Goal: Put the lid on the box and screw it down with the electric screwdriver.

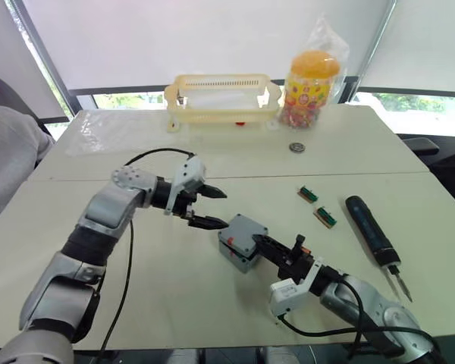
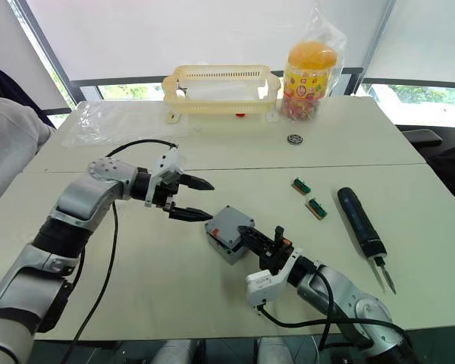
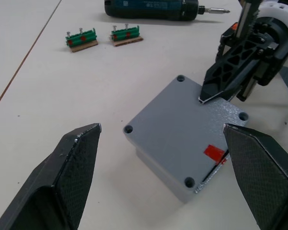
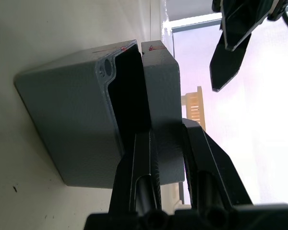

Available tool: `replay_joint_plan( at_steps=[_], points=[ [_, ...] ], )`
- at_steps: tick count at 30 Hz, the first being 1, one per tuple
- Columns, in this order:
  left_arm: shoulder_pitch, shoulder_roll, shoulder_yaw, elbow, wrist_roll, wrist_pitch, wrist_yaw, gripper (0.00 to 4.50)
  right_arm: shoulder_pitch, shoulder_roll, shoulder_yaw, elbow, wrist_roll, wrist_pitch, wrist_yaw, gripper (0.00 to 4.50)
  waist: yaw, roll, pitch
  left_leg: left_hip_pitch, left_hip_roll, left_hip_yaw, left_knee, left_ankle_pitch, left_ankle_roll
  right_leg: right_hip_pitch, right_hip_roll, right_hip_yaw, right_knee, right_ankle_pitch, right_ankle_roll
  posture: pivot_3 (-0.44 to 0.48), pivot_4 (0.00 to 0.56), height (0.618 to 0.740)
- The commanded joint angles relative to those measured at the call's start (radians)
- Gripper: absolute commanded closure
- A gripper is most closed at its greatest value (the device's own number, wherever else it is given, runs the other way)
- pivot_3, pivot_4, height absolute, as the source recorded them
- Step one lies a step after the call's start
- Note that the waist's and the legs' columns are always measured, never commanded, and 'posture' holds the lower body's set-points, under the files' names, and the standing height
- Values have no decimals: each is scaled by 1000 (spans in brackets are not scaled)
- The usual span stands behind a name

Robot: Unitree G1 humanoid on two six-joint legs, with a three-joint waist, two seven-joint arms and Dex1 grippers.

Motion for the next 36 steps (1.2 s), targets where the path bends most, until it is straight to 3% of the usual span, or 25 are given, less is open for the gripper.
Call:
replay_joint_plan(
  at_steps=[1, 20, 36],
  points=[
    [-42, -17, -10, 49, 32, -67, -28, 330, 25, 0, 3, -33, -21, 18, -3, 4367, 0, 0, 0, 0, 0, 0, 0, 0, 0, 0, 0, 0, 0, 0, 0, 0, 150, 740],
    [-86, -161, -53, 213, 155, -263, -65, 330, 124, 5, -13, -145, -57, 90, 0, 4367, 2, 0, 0, 0, 0, 0, 1, 0, 0, 1, 0, 0, 0, 0, 0, 0, 150, 740],
    [-111, -168, -11, 190, 121, -213, -49, 330, 107, 18, -59, -205, -64, 106, -52, 4367, 1, 0, 0, 0, 0, -1, 1, 0, 0, 1, 0, 0, 0, 0, 0, 0, 150, 740]
  ],
)
